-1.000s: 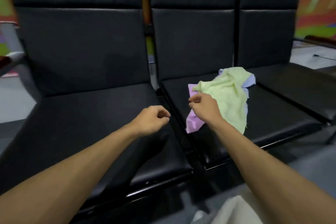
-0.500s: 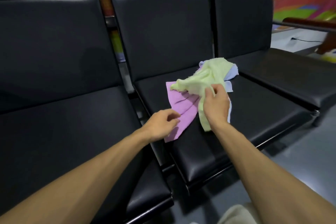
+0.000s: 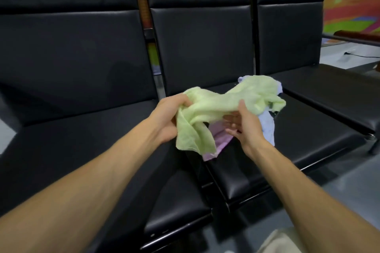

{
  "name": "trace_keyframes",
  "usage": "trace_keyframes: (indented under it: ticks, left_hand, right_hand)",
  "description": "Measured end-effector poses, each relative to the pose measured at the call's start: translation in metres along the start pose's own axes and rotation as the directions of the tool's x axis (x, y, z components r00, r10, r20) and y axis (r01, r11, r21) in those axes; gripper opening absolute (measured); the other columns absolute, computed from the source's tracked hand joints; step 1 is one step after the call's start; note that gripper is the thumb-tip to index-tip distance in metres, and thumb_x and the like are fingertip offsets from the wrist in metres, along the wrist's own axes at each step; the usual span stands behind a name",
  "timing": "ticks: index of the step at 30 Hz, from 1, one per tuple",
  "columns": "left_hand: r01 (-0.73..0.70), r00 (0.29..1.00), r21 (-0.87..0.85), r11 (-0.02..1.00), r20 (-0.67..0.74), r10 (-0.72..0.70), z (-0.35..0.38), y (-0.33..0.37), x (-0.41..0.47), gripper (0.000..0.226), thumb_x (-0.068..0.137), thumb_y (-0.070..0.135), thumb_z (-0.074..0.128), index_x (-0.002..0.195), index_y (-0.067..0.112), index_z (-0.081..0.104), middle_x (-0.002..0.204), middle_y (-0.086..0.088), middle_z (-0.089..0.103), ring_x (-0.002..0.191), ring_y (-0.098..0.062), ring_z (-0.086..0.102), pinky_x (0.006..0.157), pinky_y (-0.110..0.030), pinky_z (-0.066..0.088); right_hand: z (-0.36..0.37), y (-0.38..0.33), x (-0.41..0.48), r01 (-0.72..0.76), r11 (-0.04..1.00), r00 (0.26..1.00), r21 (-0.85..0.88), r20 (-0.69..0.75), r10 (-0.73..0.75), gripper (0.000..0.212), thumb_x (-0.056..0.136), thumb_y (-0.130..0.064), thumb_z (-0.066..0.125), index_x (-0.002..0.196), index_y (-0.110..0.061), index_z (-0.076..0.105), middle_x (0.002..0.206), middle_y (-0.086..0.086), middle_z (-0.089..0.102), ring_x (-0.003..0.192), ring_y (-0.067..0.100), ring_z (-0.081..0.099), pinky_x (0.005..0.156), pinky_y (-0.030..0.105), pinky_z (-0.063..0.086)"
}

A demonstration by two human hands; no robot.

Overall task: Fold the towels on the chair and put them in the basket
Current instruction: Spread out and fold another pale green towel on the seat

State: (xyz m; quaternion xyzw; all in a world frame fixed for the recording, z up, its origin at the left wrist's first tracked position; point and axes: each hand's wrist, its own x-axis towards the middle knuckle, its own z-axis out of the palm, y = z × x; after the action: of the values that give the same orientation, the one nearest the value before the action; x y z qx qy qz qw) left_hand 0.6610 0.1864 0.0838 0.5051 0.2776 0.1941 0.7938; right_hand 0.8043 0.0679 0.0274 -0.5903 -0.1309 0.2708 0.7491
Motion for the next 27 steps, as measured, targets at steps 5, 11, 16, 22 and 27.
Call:
trace_keyframes:
  ticks: [5,11,16,22,27]
  left_hand:
    - [0.032,0.979,0.236,0.971,0.187,-0.078,-0.052,0.009,-0.057,0.046,0.074,0.007,0.044,0.112,0.014,0.069,0.102,-0.011,0.070,0.082,-0.026,0.067,0.069,-0.035,0.056]
    - [0.079,0.995,0.369,0.926,0.020,-0.094,-0.133,0.004,-0.116,0.040,0.074,0.024,0.063,0.113,0.021,0.072,0.114,-0.011,0.070,0.107,-0.027,0.066,0.092,-0.040,0.053]
    - [-0.196,0.935,0.354,0.914,-0.213,0.283,-0.182,0.001,-0.159,0.021,0.088,0.014,0.062,0.104,0.020,0.075,0.091,-0.011,0.071,0.089,-0.024,0.065,0.082,-0.035,0.053]
    - [-0.071,0.926,0.780,0.622,-0.181,0.332,-0.228,-0.009,-0.179,0.024,0.092,0.034,0.058,0.079,0.026,0.077,0.095,0.007,0.072,0.091,-0.006,0.062,0.090,-0.028,0.045]
    - [0.166,0.951,0.948,0.271,-0.226,0.209,-0.238,-0.020,-0.179,0.041,0.092,0.051,0.052,0.066,0.028,0.073,0.048,0.004,0.045,0.044,-0.013,0.040,0.047,-0.024,0.038]
  right_hand:
    - [0.027,0.008,-0.002,-0.167,0.939,0.983,0.301,-0.020,0.181,0.041,0.090,-0.034,0.065,0.121,-0.008,0.060,0.108,0.014,0.071,0.095,0.029,0.069,0.083,0.045,0.057]
    - [0.104,0.018,-0.040,-0.043,0.998,0.980,0.037,0.198,0.035,0.057,0.077,-0.003,0.062,0.131,-0.015,0.050,0.116,0.016,0.066,0.095,0.032,0.069,0.083,0.046,0.057]
    - [0.167,0.021,-0.083,-0.093,0.996,0.768,0.015,0.637,0.063,0.046,0.091,0.000,0.054,0.132,-0.020,0.051,0.115,0.011,0.070,0.100,0.029,0.069,0.082,0.042,0.057]
    - [0.171,0.051,-0.083,0.149,0.761,0.631,-0.632,0.653,0.419,0.035,0.088,-0.010,0.067,0.123,-0.010,0.062,0.113,0.001,0.072,0.106,0.018,0.067,0.096,0.034,0.051]
    - [0.151,0.051,-0.070,0.077,0.667,0.475,-0.741,0.615,0.629,0.050,0.078,0.005,0.071,0.125,-0.007,0.059,0.120,0.005,0.069,0.114,0.020,0.064,0.100,0.035,0.048]
